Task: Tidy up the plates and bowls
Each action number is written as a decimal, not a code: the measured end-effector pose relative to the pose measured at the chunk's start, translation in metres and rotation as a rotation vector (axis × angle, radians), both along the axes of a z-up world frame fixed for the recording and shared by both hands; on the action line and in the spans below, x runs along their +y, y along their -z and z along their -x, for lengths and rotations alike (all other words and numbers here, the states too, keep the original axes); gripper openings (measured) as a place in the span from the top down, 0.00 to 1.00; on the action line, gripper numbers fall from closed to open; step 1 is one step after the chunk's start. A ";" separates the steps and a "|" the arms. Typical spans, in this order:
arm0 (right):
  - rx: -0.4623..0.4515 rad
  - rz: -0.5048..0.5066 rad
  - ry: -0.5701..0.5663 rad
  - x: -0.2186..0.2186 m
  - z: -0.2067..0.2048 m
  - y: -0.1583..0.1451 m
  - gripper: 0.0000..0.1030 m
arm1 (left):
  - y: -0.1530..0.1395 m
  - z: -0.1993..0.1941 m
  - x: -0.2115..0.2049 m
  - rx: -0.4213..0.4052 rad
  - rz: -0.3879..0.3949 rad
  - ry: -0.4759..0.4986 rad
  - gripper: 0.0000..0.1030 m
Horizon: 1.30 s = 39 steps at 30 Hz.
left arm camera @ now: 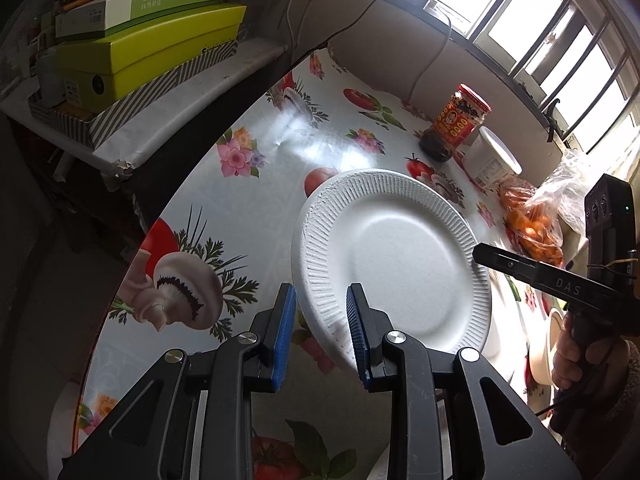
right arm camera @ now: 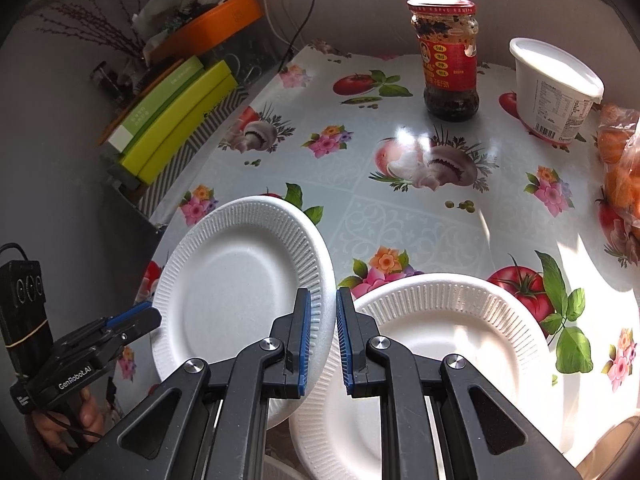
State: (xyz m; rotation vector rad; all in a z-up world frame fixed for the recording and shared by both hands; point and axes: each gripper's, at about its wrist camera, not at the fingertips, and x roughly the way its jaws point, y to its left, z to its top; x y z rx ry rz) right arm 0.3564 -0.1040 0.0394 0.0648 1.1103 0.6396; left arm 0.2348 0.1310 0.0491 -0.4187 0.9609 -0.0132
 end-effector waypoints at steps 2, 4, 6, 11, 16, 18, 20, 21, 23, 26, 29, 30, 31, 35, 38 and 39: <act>0.000 -0.002 0.001 -0.001 0.004 0.000 0.87 | -0.002 0.003 0.000 -0.002 -0.002 0.001 0.73; 0.000 -0.004 0.001 -0.002 0.009 -0.001 0.87 | -0.003 0.007 -0.001 -0.004 -0.007 0.001 0.73; -0.001 -0.004 0.003 -0.004 0.014 -0.002 0.87 | -0.005 0.011 -0.003 -0.007 -0.010 0.004 0.73; 0.002 -0.013 0.010 -0.010 0.025 -0.004 0.87 | -0.008 0.022 -0.006 -0.015 -0.007 0.012 0.73; -0.006 -0.013 0.012 -0.018 0.038 -0.008 0.87 | -0.009 0.031 -0.011 -0.018 -0.007 0.026 0.73; -0.009 -0.014 0.015 -0.021 0.042 -0.010 0.87 | -0.009 0.036 -0.013 -0.022 -0.008 0.034 0.73; -0.011 -0.015 0.016 -0.024 0.048 -0.011 0.87 | -0.009 0.040 -0.016 -0.021 -0.008 0.038 0.73; -0.012 -0.011 0.019 -0.026 0.050 -0.011 0.87 | -0.008 0.042 -0.017 -0.020 -0.006 0.042 0.73; -0.011 -0.008 0.022 -0.029 0.056 -0.011 0.87 | -0.008 0.046 -0.020 -0.018 -0.006 0.047 0.73; -0.008 -0.010 0.025 -0.034 0.065 -0.009 0.87 | -0.008 0.053 -0.023 -0.022 -0.008 0.055 0.73; -0.004 -0.018 0.029 -0.039 0.073 -0.008 0.87 | -0.007 0.060 -0.025 -0.021 0.000 0.061 0.73; -0.004 -0.020 0.031 -0.040 0.075 -0.008 0.87 | -0.006 0.062 -0.026 -0.022 0.002 0.063 0.73; -0.005 -0.021 0.033 -0.042 0.078 -0.008 0.87 | -0.006 0.064 -0.027 -0.022 0.004 0.064 0.73; -0.003 -0.024 0.037 -0.046 0.089 -0.008 0.87 | -0.007 0.072 -0.031 -0.026 0.002 0.070 0.73; -0.007 -0.025 0.038 -0.050 0.096 -0.009 0.87 | -0.006 0.078 -0.033 -0.026 0.001 0.078 0.73; -0.006 -0.028 0.039 -0.051 0.099 -0.009 0.87 | -0.005 0.080 -0.034 -0.023 0.002 0.079 0.73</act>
